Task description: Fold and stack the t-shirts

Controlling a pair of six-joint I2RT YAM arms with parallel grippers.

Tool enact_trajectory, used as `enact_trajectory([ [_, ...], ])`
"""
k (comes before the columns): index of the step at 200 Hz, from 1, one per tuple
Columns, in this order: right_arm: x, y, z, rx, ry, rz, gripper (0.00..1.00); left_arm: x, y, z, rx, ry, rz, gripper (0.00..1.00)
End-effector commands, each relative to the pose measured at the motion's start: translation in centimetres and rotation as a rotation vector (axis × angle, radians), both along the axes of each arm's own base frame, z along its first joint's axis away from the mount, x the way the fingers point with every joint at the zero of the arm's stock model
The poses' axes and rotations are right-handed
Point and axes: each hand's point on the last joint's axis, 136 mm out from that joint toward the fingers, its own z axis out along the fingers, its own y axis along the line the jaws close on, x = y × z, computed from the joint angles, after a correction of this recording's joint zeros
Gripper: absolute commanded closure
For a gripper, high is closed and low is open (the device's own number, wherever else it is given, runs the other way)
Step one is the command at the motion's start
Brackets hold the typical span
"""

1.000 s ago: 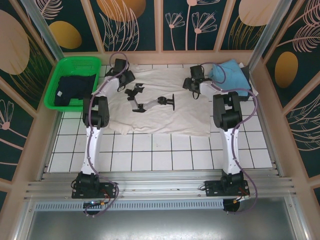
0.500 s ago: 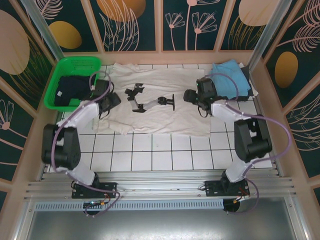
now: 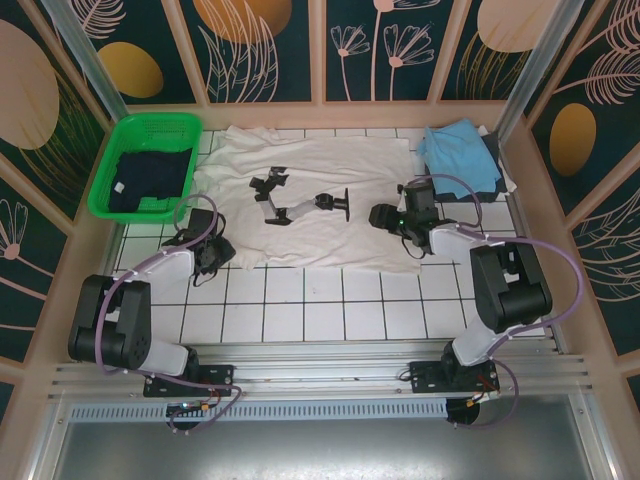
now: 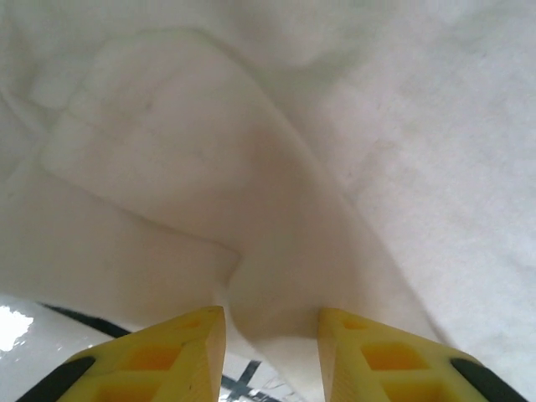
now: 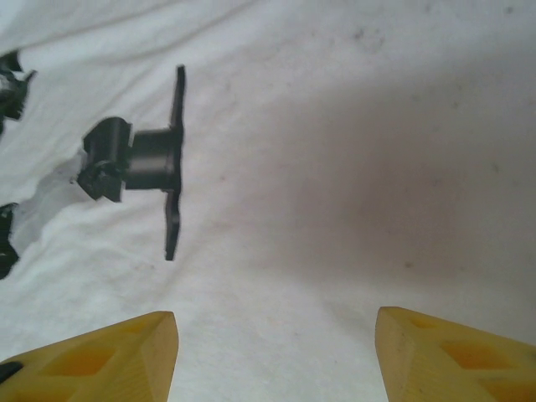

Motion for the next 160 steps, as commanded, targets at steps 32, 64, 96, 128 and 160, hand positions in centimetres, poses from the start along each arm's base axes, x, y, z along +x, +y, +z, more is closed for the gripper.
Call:
enact_trajectory([
  [32,-0.6,0.0,2.1,0.039,-0.063,0.003,0.36,2.2,0.1,-0.1,0.014,-0.028,0.011,0.80],
  [64,-1.0,-0.4,2.7,0.038,-0.075,-0.010,0.36,2.1,0.2,0.8,0.022,-0.040,0.009,0.94],
  [96,-1.4,-0.6,3.0,0.042,-0.074,-0.011,0.36,0.3,0.3,3.3,0.012,-0.090,0.019,1.00],
  [128,-1.9,-0.8,3.5,0.048,-0.072,-0.023,0.36,-4.5,-0.4,4.2,0.027,-0.047,0.012,1.00],
  [160,-2.9,-0.6,4.0,0.057,-0.071,-0.016,0.36,-9.8,0.3,3.4,-0.025,0.010,0.065,1.00],
])
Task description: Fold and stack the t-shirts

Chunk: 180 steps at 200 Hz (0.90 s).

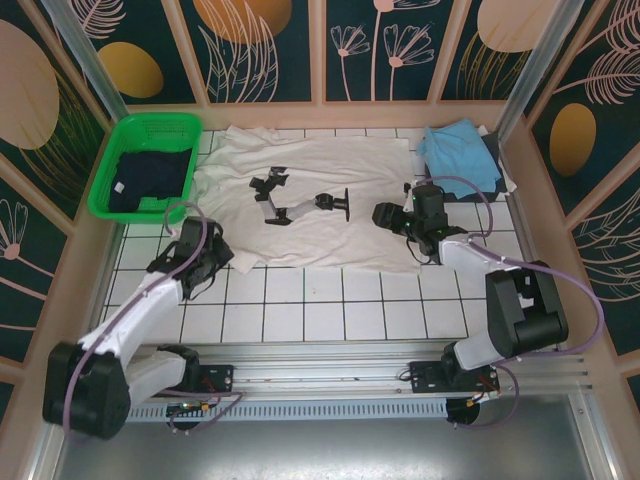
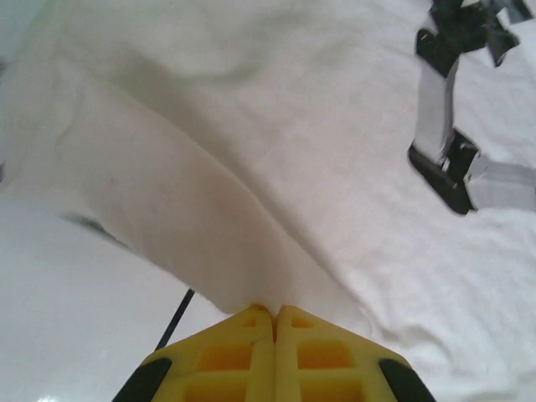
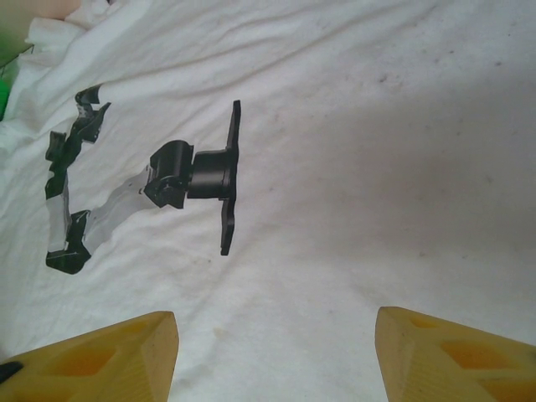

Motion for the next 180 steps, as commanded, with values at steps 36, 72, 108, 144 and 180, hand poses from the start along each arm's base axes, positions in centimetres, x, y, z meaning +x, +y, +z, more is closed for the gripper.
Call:
enact_trajectory([
  [36,-2.8,0.4,0.0,0.012,0.021,0.008,0.36,-9.0,0.3,-5.3,-0.136,0.202,0.078,1.00],
  [72,-3.6,0.8,0.3,0.022,0.010,0.024,0.36,-8.0,-3.5,-4.6,-0.405,0.089,0.018,0.97],
  [108,-4.4,0.4,0.2,0.013,0.006,0.015,0.36,-9.3,-1.8,-5.0,-0.288,0.153,0.039,0.63],
  [144,-5.4,-0.4,-1.7,-0.015,0.064,-0.026,0.36,-7.5,-0.4,-2.9,-0.190,0.071,0.060,0.49],
  [180,-7.6,-4.4,-5.2,-0.120,0.196,-0.210,0.36,-6.9,0.5,-6.1,-0.043,0.230,0.041,0.50],
])
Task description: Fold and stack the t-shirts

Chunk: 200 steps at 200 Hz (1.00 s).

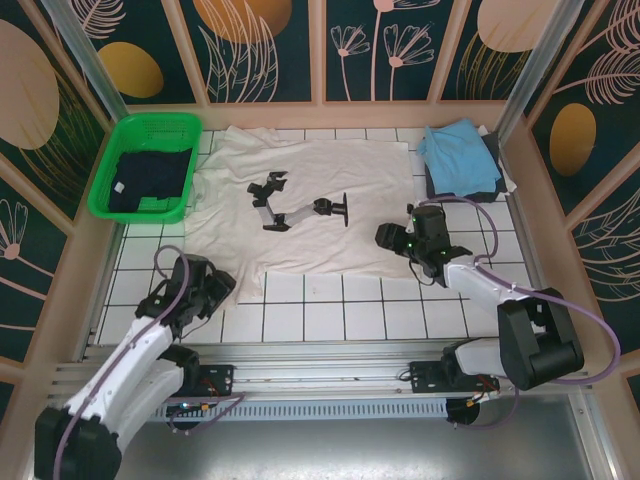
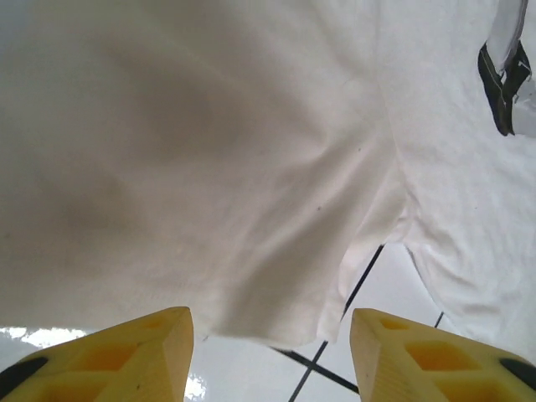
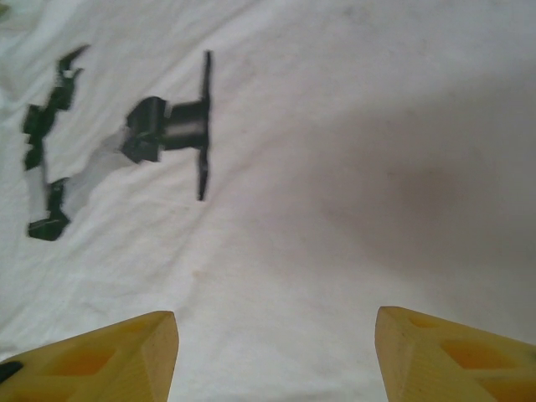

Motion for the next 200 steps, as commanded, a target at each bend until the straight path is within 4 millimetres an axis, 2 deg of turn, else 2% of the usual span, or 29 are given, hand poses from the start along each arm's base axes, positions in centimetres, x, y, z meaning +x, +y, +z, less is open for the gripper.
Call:
enact_trajectory([
  [1,-2.2,-3.2,-2.4,-0.093,0.095,-0.149,0.36,0.1,1.3,-1.7,0.133,0.088,-0.025,0.50],
  [10,-2.8,-4.4,-2.6,-0.110,0.106,-0.203,0.36,0.1,1.7,-2.1,0.156,0.103,-0.010,0.51],
  [16,-3.2,-5.1,-2.7,-0.113,0.109,-0.230,0.35,0.0,2.0,-2.1,0.166,0.103,0.002,0.47],
  [18,-3.4,-5.3,-2.8,-0.114,0.114,-0.240,0.35,-0.1,2.2,-2.1,0.170,0.106,0.009,0.44],
  [20,-3.6,-5.6,-2.7,-0.113,0.116,-0.251,0.35,0.0,2.3,-2.0,0.174,0.102,0.019,0.36],
  [22,-3.7,-5.9,-2.7,-0.110,0.118,-0.263,0.35,-0.2,2.5,-1.9,0.178,0.105,0.026,0.34],
  [23,-3.7,-6.0,-2.7,-0.108,0.120,-0.268,0.35,-0.2,2.6,-1.9,0.181,0.106,0.031,0.29],
  [25,-4.0,-6.3,-2.8,-0.107,0.127,-0.278,0.35,-0.3,2.7,-1.9,0.184,0.107,0.044,0.27],
  [40,-4.9,-8.0,-2.4,-0.057,0.135,-0.344,0.34,-0.9,3.5,-1.7,0.191,0.088,0.095,0.25],
  [53,-5.6,-8.9,-2.4,-0.041,0.130,-0.381,0.33,-1.7,4.7,-2.0,0.214,0.085,0.167,0.31],
  [65,-6.1,-9.5,-2.8,-0.046,0.152,-0.408,0.33,-2.6,5.7,-2.6,0.236,0.100,0.223,0.32],
  [99,-7.0,-9.6,-5.0,-0.051,0.278,-0.414,0.33,-3.5,5.2,-4.7,0.176,0.108,0.249,0.45],
  [132,-7.0,-9.8,-5.8,-0.058,0.305,-0.433,0.31,-3.7,5.9,-4.7,0.216,0.111,0.254,0.58],
  [145,-6.8,-9.6,-5.8,-0.041,0.303,-0.433,0.31,-3.6,5.7,-4.7,0.215,0.113,0.243,0.75],
  [153,-6.9,-8.9,-6.0,-0.009,0.318,-0.412,0.31,-3.3,5.5,-4.6,0.205,0.107,0.230,0.82],
  [179,-6.6,-7.5,-5.9,0.056,0.324,-0.375,0.34,-2.4,4.2,-4.2,0.145,0.067,0.196,0.94],
  [185,-6.5,-7.2,-5.8,0.070,0.320,-0.362,0.36,-2.1,4.0,-4.0,0.132,0.053,0.189,1.00],
  [200,-6.4,-6.7,-5.6,0.081,0.321,-0.352,0.40,-1.5,3.6,-3.4,0.113,0.024,0.177,1.00],
])
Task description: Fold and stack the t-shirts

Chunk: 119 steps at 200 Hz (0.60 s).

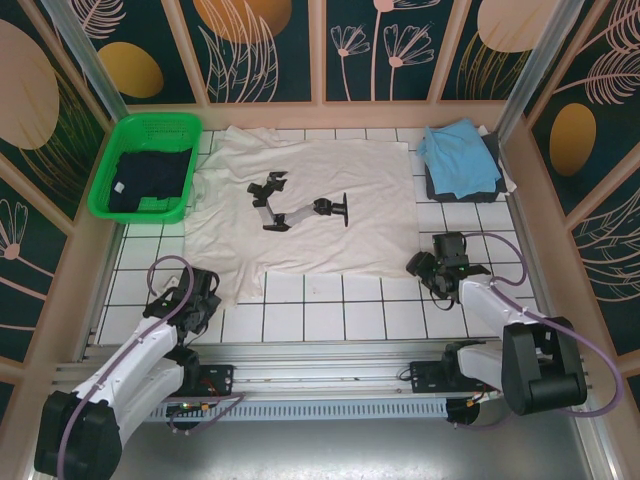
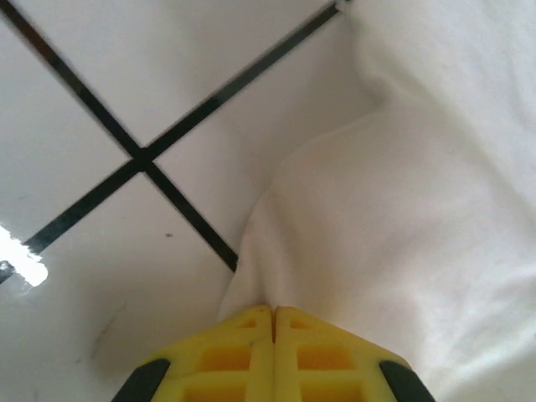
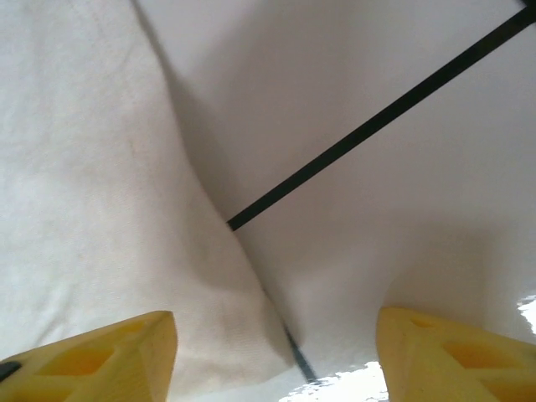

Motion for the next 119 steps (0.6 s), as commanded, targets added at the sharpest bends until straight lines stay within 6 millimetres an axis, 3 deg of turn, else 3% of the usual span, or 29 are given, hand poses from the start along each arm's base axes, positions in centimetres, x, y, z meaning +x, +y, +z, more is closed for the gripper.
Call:
enact_trajectory([
  [1,0.3,1.3,0.2,0.063,-0.009,0.014,0.40,0.7,-1.0,0.5,-0.042,-0.040,-0.038,1.00],
  [34,0.0,1.9,0.3,0.069,-0.007,0.026,0.48,1.3,-0.4,2.8,0.000,-0.075,-0.041,1.00],
  [49,-0.1,2.5,0.2,0.099,-0.022,0.035,0.59,1.7,-0.3,4.1,0.013,-0.098,-0.048,1.00],
  [70,-0.1,2.9,-0.1,0.099,-0.009,0.050,0.66,2.5,-0.3,6.0,0.024,-0.146,-0.053,1.00],
  [80,0.1,2.6,0.0,0.081,-0.010,0.047,0.74,2.9,-0.3,6.8,0.029,-0.165,-0.058,1.00],
  [95,0.4,2.2,0.7,0.050,-0.025,0.043,0.88,3.4,-0.3,8.2,0.035,-0.194,-0.064,1.00],
  [119,1.1,0.9,2.9,-0.025,-0.064,0.033,1.00,4.0,0.0,10.5,0.062,-0.234,-0.069,1.00],
])
